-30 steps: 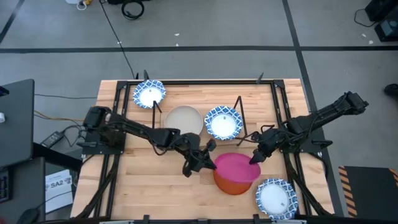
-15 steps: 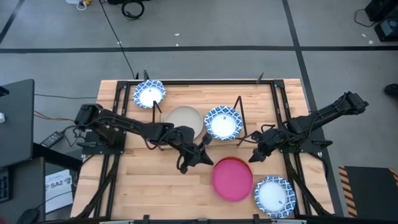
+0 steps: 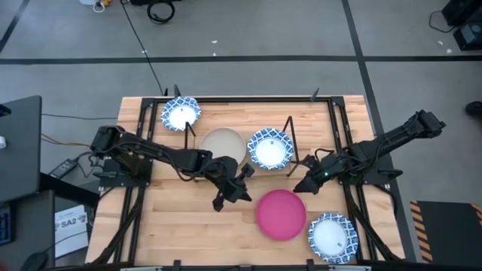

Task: Place and stack plates onto a shelf
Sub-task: Stack the pink plate on top of the gray plate on the shelf

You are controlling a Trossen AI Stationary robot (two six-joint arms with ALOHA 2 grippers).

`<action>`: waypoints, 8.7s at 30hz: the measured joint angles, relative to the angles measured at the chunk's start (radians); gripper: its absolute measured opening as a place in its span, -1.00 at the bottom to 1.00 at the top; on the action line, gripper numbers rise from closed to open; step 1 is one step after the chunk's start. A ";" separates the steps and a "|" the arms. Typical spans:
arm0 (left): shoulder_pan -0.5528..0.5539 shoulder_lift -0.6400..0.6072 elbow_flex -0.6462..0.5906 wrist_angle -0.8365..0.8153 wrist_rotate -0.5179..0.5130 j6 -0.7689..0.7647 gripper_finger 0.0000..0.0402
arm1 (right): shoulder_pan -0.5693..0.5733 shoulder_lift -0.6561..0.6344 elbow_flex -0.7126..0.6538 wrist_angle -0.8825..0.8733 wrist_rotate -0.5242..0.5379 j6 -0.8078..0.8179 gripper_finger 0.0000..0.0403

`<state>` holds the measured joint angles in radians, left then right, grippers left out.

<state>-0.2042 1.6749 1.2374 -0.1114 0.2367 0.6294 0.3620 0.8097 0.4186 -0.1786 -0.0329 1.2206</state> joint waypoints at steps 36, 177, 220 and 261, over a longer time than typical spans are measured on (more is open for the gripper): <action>0.000 0.002 -0.001 -0.084 -0.129 -0.259 -0.97 | 0.082 0.194 0.246 -0.409 0.089 -0.073 -0.12; 0.000 -0.965 0.000 -0.878 -0.609 -0.490 -0.97 | -0.618 0.513 0.791 -0.039 0.167 -0.806 -0.92; 0.000 -0.962 -0.001 -0.913 -0.610 -0.565 -0.97 | -0.693 0.968 0.792 0.124 -0.071 -0.829 -0.92; 0.000 -0.962 -0.001 -0.923 -0.610 -0.567 -0.97 | -0.691 0.974 0.791 0.073 -0.077 -0.831 -0.78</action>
<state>-0.2041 0.7128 1.2362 -1.0348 -0.3733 0.0620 -0.3294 1.7836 1.2098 -0.1055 -0.1095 0.3897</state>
